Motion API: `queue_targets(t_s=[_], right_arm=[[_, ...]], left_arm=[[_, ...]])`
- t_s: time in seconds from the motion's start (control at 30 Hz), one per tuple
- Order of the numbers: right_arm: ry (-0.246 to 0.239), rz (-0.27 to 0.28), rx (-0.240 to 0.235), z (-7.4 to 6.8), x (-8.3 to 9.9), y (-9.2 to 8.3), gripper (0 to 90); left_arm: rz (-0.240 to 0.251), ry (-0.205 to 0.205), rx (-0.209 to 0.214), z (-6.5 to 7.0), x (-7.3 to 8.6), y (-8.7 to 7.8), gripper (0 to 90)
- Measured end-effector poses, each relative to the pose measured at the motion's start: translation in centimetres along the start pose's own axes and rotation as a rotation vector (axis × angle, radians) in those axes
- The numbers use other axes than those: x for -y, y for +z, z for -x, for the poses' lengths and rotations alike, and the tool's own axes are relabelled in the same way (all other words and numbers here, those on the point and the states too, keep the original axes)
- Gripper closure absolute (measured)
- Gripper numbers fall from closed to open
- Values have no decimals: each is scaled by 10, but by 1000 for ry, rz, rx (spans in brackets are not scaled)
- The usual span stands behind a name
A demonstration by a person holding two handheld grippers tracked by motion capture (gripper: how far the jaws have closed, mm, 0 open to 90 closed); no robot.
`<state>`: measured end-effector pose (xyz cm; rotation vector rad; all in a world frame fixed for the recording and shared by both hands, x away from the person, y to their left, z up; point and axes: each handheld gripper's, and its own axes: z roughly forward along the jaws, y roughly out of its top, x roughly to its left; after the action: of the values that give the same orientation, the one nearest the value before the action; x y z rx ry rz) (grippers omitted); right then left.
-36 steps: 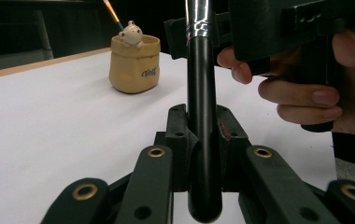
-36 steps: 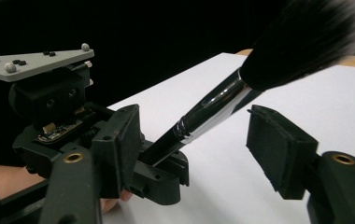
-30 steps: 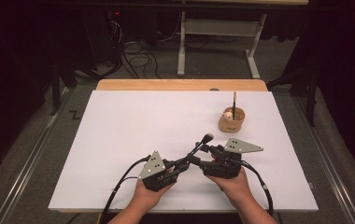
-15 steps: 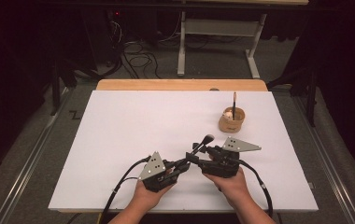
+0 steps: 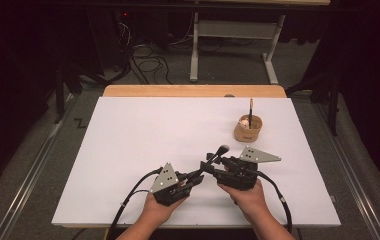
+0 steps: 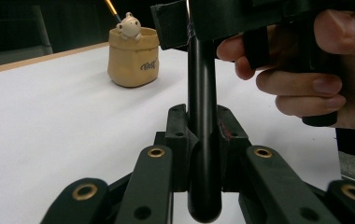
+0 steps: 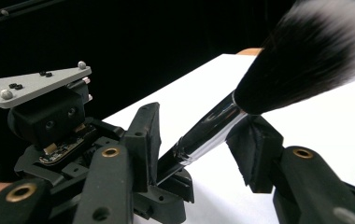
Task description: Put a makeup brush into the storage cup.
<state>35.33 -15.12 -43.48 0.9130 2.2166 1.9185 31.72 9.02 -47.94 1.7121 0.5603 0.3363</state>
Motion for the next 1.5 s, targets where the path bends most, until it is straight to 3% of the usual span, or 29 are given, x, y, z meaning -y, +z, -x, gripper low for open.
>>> queue_targets(t_s=[0.2,1.33,1.4,1.5], right_arm=[[7,5,5,1,0,-1,621],[18,7,-27,0,0,-2,698],[22,7,-41,-1,0,-2,743],[28,20,-60,-2,-1,-3,780]], left_arm=[[0,1,3,0,0,0,787],[-20,13,-1,-1,1,1,774],[-33,14,-9,-2,2,2,742],[-86,25,-61,-2,2,5,455]])
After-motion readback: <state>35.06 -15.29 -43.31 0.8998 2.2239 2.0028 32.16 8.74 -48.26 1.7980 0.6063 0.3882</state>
